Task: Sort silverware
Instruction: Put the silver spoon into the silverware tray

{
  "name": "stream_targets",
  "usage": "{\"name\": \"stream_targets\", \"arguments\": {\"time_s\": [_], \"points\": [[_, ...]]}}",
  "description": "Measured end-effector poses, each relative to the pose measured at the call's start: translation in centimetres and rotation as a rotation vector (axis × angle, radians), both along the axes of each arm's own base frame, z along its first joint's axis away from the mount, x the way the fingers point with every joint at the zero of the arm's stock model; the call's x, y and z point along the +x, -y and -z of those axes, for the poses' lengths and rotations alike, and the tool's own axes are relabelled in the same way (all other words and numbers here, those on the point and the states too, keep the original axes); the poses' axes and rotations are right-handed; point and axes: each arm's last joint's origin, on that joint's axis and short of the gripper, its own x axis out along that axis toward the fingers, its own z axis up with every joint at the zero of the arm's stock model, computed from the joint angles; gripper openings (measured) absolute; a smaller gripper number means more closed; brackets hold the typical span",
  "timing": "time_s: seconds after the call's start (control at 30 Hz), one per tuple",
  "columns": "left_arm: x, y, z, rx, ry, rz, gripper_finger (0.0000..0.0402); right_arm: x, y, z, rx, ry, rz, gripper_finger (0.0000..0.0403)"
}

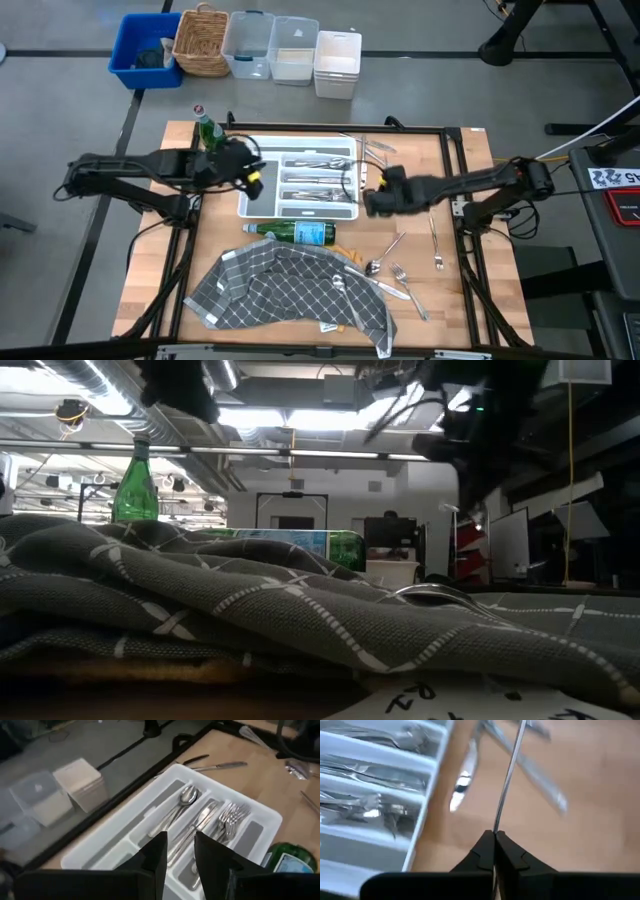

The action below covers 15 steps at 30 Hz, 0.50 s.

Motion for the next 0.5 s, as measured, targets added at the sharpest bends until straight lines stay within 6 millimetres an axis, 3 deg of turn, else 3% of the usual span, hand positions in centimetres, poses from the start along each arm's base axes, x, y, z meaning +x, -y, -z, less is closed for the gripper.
{"name": "stream_targets", "arguments": {"time_s": [0.13, 0.27, 0.37, 0.5], "points": [[-2.6, 0.2, 1.2, -0.069, 0.088, -0.042, 0.0086, 1.5, 2.8, -1.5, -0.083, -0.075, -0.246, 0.0001], [-4.6, 0.7, 2.9, -0.158, 0.182, -0.078, 0.0086, 3.4, 6.0, -2.8, -0.171, -0.029, -0.495, 0.0001], [-5.2, 0.9, 4.1, -0.223, 0.267, -0.1, 0.0086, 4.2, 8.6, -3.6, -0.22, 0.032, -0.666, 0.0001], [-4.5, 1.2, 5.8, -0.248, 0.363, -0.081, 0.0086, 4.6, 11.4, -4.0, -0.284, 0.084, -0.876, 0.0001]]}}
